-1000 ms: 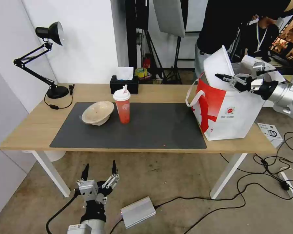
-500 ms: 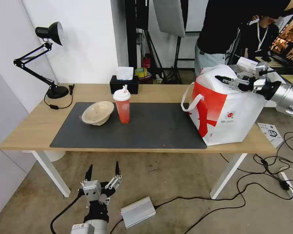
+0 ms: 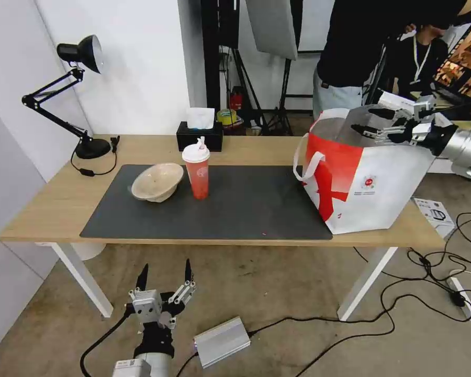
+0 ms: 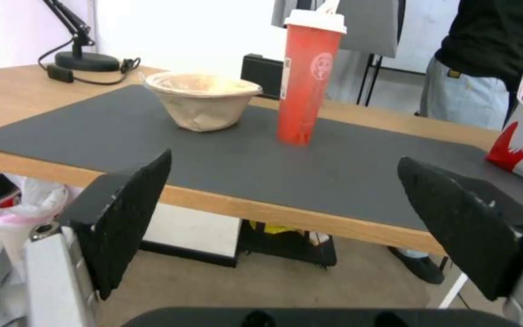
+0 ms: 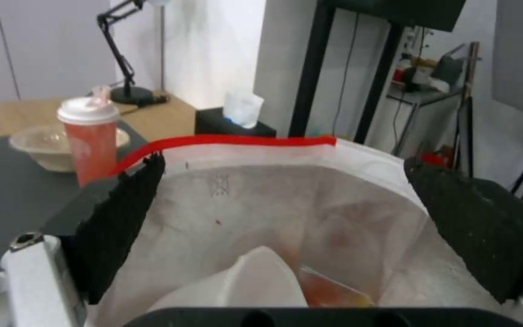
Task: Pick up the trash from the table and place it into the takeout bag.
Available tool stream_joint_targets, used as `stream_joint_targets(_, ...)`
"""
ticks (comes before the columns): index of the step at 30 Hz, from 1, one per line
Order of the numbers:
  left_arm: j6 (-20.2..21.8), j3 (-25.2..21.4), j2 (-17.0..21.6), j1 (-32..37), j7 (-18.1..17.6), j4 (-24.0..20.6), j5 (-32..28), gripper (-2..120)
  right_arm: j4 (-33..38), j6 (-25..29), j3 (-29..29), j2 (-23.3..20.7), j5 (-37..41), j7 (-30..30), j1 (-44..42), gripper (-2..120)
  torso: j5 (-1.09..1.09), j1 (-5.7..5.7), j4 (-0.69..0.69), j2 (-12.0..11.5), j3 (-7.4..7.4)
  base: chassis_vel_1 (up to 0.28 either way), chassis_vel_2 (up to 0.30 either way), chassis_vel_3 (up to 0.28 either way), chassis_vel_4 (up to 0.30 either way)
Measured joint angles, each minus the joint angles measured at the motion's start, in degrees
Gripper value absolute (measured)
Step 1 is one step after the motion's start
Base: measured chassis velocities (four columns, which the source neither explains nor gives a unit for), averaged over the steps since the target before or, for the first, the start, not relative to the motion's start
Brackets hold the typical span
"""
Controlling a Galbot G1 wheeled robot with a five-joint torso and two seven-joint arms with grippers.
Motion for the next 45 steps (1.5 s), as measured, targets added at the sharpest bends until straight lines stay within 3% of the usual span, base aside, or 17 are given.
stream_joint_targets(14, -0.6, 0.0, 0.0, -0.1, 0.0, 0.3, 0.0, 100, 0.0, 4.4, -1.3, 0.3, -3.4, 1.6, 3.0, 100, 0.0, 0.0, 0.0, 0.0, 0.0, 0.0, 0.0, 0.0, 0.0)
stream_joint_targets(22, -0.6, -0.1, 0.1, -0.2, 0.0, 0.1, -0.1, 100, 2.8, 7.7, 0.5, 0.2, -4.6, 4.7, 2.5, 100, -0.01, 0.0, 0.0, 0.0, 0.0, 0.0, 0.0, 0.0, 0.0)
stream_joint_targets(26, -0.6, -0.2, 0.1, -0.4, -0.1, 0.1, -0.1, 100, 5.8, 10.8, 2.2, -0.3, -4.8, 9.1, 0.3, 100, -0.01, 0.0, 0.01, 0.0, 0.0, 0.0, 0.0, 0.0, 0.0)
stream_joint_targets(31, -0.6, -0.4, 0.0, -0.5, -0.6, 0.0, -0.1, 100, 11.1, 15.1, 4.8, -1.7, -5.2, 18.1, -4.8, 100, -0.01, 0.0, 0.0, 0.0, 0.0, 0.0, 0.0, 0.0, 0.0)
stream_joint_targets(34, -0.6, -0.6, 0.0, -0.5, -0.7, -0.2, -0.1, 100, 17.3, 18.1, 8.8, -2.2, -6.0, 29.0, -10.9, 100, 0.0, 0.0, -0.02, 0.0, 0.0, 0.0, 0.0, 0.0, 0.0)
stream_joint_targets(35, -0.6, -0.7, 0.0, -0.5, -0.7, -0.2, -0.1, 100, 21.6, 19.7, 11.1, -2.3, -6.9, 35.7, -14.6, 100, -0.01, 0.0, 0.0, 0.0, 0.0, 0.0, 0.0, 0.0, 0.0)
stream_joint_targets(37, -0.6, -0.7, -0.1, -0.6, -0.8, -0.2, -0.1, 100, 23.9, 20.1, 12.3, -2.2, -7.4, 38.8, -16.7, 100, -0.04, 0.0, 0.01, 0.0, 0.0, 0.0, 0.0, 0.0, 0.0)
stream_joint_targets(39, -0.6, -0.8, -0.5, -1.1, -0.8, -0.2, -0.1, 100, 33.0, 20.5, 15.9, 0.4, -9.8, 52.5, -24.8, 100, 0.0, 0.0, -0.01, 0.0, -0.01, 0.0, 0.0, 0.0, 0.0)
stream_joint_targets(40, -0.6, -0.8, -0.5, -1.1, -0.8, -0.2, -0.1, 100, 33.0, 20.5, 15.9, 0.4, -9.8, 52.5, -24.8, 100, 0.0, 0.0, -0.01, 0.0, -0.01, 0.0, 0.0, 0.0, 0.0)
stream_joint_targets(42, -0.7, -1.1, -1.2, -1.0, -0.8, -0.5, 0.1, 100, 39.0, 20.4, 15.9, 5.3, -13.7, 65.0, -28.3, 100, -0.01, 0.0, 0.01, 0.0, 0.0, 0.0, 0.0, 0.0, 0.0)
stream_joint_targets(45, -0.7, -1.4, -1.6, -0.8, -0.8, -1.0, 0.2, 100, 41.8, 20.2, 15.1, 8.3, -16.6, 70.9, -29.7, 100, -0.02, 0.0, 0.04, 0.0, 0.0, 0.0, 0.0, 0.0, 0.0)
